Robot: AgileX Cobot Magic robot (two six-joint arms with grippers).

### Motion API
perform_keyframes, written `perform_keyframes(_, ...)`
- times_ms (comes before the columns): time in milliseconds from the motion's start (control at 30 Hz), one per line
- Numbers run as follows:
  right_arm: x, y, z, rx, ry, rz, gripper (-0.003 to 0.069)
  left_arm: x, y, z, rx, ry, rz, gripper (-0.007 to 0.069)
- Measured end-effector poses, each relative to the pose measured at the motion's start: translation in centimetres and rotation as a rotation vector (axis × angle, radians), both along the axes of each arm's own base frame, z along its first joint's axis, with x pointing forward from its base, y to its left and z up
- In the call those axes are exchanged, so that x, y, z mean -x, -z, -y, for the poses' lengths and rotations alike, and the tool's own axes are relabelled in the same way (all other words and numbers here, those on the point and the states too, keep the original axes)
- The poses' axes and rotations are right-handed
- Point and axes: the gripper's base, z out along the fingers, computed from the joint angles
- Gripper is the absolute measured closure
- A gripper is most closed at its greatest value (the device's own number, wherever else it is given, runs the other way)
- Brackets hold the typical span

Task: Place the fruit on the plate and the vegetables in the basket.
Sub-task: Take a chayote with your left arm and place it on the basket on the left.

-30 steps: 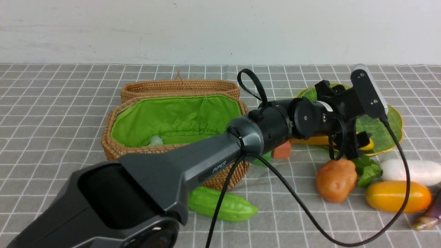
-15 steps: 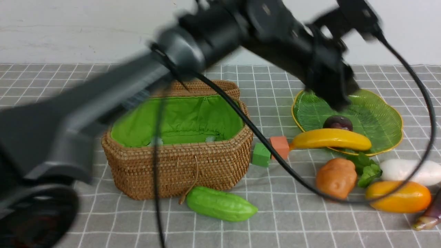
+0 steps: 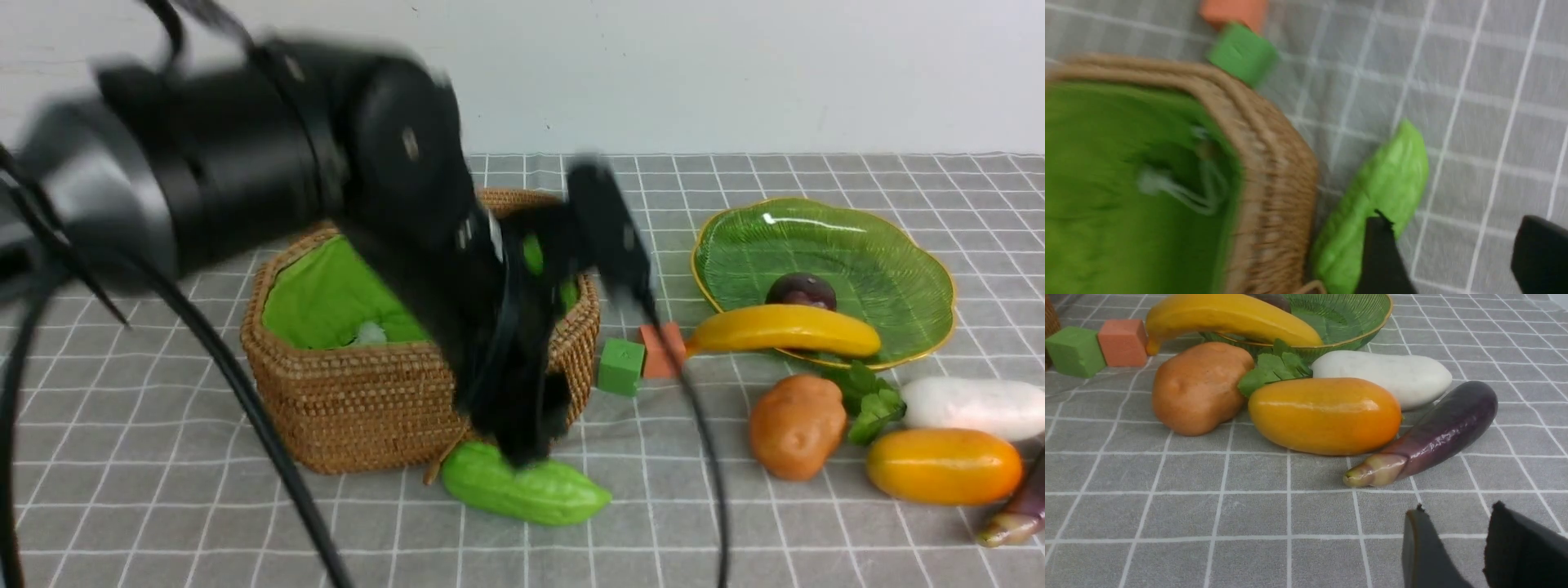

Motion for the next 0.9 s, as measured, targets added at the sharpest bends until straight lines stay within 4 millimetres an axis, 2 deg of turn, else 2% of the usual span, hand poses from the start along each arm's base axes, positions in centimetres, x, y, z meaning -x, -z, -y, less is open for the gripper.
perform_keyframes(33,0.0,0.0,0.0,0.000,0.000,0.000,0.0419,0.2,0.2,0.1,-0.009,0.019,0.004,0.0147)
perform_keyframes(100,0.0,0.0,0.0,0.000,0.000,0.000,0.0419,1.0,3.0,0.9,-0.090,0.142,0.028,0.0092)
perform_keyframes(133,0.0,0.0,0.0,0.000,0.000,0.000,0.0419,1.1,3.6,1.2,-0.107,0.174,0.039,0.0080)
perform_keyframes(233,0.0,0.0,0.0,0.000,0.000,0.000,0.0419,0.6,5.3,1.8,-0.135,0.212,0.068,0.0065)
perform_keyframes(600,0.0,0.0,0.0,0.000,0.000,0.000,0.0419,-1.6,10.0,3.2,-0.168,0.244,0.151,0.0061)
perform_keyframes(667,0.0,0.0,0.0,0.000,0.000,0.000,0.0419,-1.7,10.3,3.3,-0.166,0.236,0.148,0.0063)
perform_keyframes(767,0.0,0.0,0.0,0.000,0.000,0.000,0.0419,-1.7,10.9,3.3,-0.169,0.214,0.128,0.0089)
perform_keyframes(833,0.0,0.0,0.0,0.000,0.000,0.000,0.0419,-1.6,11.0,3.1,-0.184,0.205,0.102,0.0166)
perform_keyframes(900,0.0,0.0,0.0,0.000,0.000,0.000,0.0419,-1.5,11.0,3.0,-0.198,0.205,0.087,0.0193)
